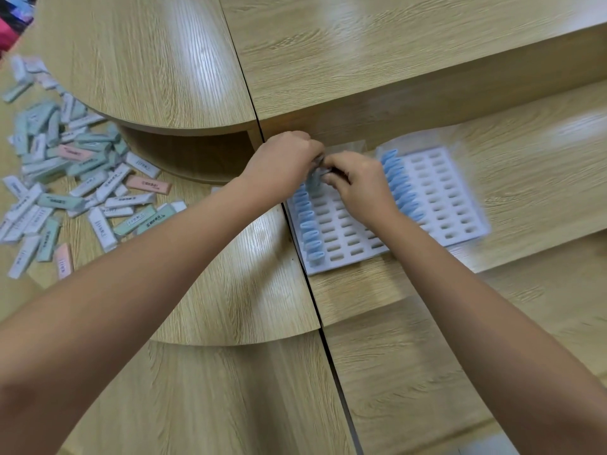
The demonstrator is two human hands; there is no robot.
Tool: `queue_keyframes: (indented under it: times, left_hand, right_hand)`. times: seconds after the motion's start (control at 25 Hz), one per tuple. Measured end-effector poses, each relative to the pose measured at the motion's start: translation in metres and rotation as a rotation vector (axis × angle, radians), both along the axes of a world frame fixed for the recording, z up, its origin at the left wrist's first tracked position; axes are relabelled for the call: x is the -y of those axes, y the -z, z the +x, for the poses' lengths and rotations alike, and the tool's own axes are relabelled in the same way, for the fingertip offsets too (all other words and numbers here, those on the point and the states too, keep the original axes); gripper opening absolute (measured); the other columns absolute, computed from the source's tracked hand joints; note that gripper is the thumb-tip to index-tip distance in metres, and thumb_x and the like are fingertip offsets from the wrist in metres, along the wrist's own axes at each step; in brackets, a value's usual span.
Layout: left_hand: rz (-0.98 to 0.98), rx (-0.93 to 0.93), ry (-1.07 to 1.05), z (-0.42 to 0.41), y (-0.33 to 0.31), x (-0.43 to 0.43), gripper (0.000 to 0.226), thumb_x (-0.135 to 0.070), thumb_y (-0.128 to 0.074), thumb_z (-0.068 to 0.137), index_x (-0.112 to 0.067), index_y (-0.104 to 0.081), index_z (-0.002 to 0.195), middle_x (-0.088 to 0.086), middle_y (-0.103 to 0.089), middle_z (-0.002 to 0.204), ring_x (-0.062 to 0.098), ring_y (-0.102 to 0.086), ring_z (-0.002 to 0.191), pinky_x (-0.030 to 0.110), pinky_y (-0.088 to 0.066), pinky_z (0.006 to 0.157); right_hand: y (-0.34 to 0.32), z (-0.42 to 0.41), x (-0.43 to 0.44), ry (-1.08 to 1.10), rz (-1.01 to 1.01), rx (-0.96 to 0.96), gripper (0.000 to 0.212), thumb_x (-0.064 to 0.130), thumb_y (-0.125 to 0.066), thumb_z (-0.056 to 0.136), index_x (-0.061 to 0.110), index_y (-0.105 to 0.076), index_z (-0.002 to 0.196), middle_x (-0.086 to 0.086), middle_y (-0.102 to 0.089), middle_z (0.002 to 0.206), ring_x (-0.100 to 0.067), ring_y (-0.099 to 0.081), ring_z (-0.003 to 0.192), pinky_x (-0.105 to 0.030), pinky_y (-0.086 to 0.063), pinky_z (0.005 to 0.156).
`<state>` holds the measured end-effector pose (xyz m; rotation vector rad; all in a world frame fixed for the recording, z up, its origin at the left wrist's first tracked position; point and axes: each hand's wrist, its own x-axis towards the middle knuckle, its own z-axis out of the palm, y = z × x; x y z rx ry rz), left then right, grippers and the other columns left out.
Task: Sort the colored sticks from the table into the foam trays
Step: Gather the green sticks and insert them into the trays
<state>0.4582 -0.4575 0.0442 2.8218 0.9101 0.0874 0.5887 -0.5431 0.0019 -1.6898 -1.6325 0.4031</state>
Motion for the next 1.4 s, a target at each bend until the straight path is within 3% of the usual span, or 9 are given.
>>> queue_keyframes:
  times: [0.12,0.32,0.48,0.64,0.76,0.96,1.16,1.28,1.4]
  left_hand:
    - [0.019,0.104,-0.059,-0.004,0.002,0.004,0.017,-0.015,-0.052,0.091,-0.011,-0.057,0.108,0.008,-0.064,0.091,0.028,-0.060,0.083,0.045,-0.051,0.071]
    - [-0.027,0.164,-0.092,-0.010,0.009,0.004,0.018,-0.020,-0.056,0.091,-0.013,-0.070,0.099,0.005,-0.063,0.101,0.023,-0.058,0.093,0.041,-0.049,0.074]
    - [0.045,0.197,-0.087,-0.015,-0.001,0.014,0.023,-0.021,-0.051,0.094,-0.014,-0.068,0.109,0.004,-0.061,0.109,0.023,-0.058,0.096,0.036,-0.047,0.077]
    - [-0.029,0.339,-0.182,-0.075,-0.009,0.045,0.023,-0.017,-0.049,0.095,-0.015,-0.066,0.110,0.001,-0.064,0.107,0.017,-0.059,0.094,0.030,-0.046,0.074]
    - [-0.147,0.367,-0.411,-0.150,0.002,0.057,0.020,-0.016,-0.053,0.093,-0.018,-0.067,0.107,-0.003,-0.066,0.098,0.010,-0.056,0.084,0.031,-0.048,0.072]
    - [-0.141,0.180,-0.793,-0.255,0.022,0.016,0.025,-0.022,-0.054,0.092,-0.017,-0.067,0.113,0.007,-0.065,0.108,0.026,-0.059,0.095,0.036,-0.046,0.074]
    - [-0.136,-0.089,-0.715,-0.277,0.039,-0.015,0.031,-0.032,-0.053,0.092,-0.015,-0.063,0.116,0.011,-0.056,0.116,0.031,-0.052,0.106,0.036,-0.041,0.078]
    - [-0.091,-0.093,-0.671,-0.281,0.046,-0.019,0.033,-0.036,-0.062,0.086,-0.015,-0.066,0.112,0.010,-0.057,0.112,0.029,-0.052,0.105,0.037,-0.041,0.080]
    - [-0.078,-0.021,-0.687,-0.286,0.053,-0.021,0.033,-0.035,-0.064,0.084,-0.013,-0.067,0.109,0.007,-0.058,0.112,0.028,-0.052,0.105,0.038,-0.040,0.085]
  right_hand:
    - [-0.001,-0.006,0.001,0.055,-0.013,-0.072,0.013,0.003,-0.065,0.081,0.004,-0.064,0.093,-0.008,-0.068,0.084,-0.019,-0.062,0.080,-0.028,-0.047,0.072]
    - [0.008,-0.012,0.004,0.071,-0.079,-0.052,0.009,0.007,-0.065,0.082,0.008,-0.058,0.087,-0.003,-0.064,0.078,-0.015,-0.055,0.071,-0.037,-0.048,0.066]
    - [0.006,-0.008,0.007,0.091,-0.125,-0.006,0.010,0.013,-0.064,0.086,0.008,-0.060,0.093,-0.004,-0.063,0.088,-0.016,-0.054,0.077,-0.033,-0.047,0.071]
    - [-0.019,-0.013,0.017,0.166,-0.086,0.014,0.009,0.013,-0.058,0.090,0.009,-0.065,0.094,-0.004,-0.064,0.092,-0.018,-0.058,0.084,-0.034,-0.049,0.076]
    - [-0.046,-0.036,0.012,0.099,-0.060,0.040,0.011,0.011,-0.056,0.090,0.009,-0.066,0.094,-0.002,-0.066,0.091,-0.015,-0.059,0.083,-0.028,-0.048,0.076]
    - [-0.056,-0.123,-0.020,-0.136,-0.120,0.169,0.015,0.013,-0.055,0.091,0.011,-0.066,0.100,-0.004,-0.065,0.096,-0.014,-0.056,0.087,-0.036,-0.049,0.079]
    - [-0.024,-0.218,-0.063,-0.296,-0.304,0.397,0.019,0.017,-0.053,0.092,0.014,-0.063,0.108,-0.008,-0.057,0.107,-0.025,-0.055,0.098,-0.038,-0.047,0.073]
    - [-0.001,-0.243,-0.073,-0.373,-0.347,0.555,0.017,0.015,-0.050,0.091,0.009,-0.060,0.103,-0.011,-0.053,0.106,-0.028,-0.052,0.096,-0.033,-0.036,0.067]
    - [0.011,-0.253,-0.078,-0.336,-0.301,0.537,0.015,0.024,-0.043,0.091,0.013,-0.051,0.085,-0.007,-0.051,0.093,-0.021,-0.048,0.084,-0.032,-0.030,0.066]
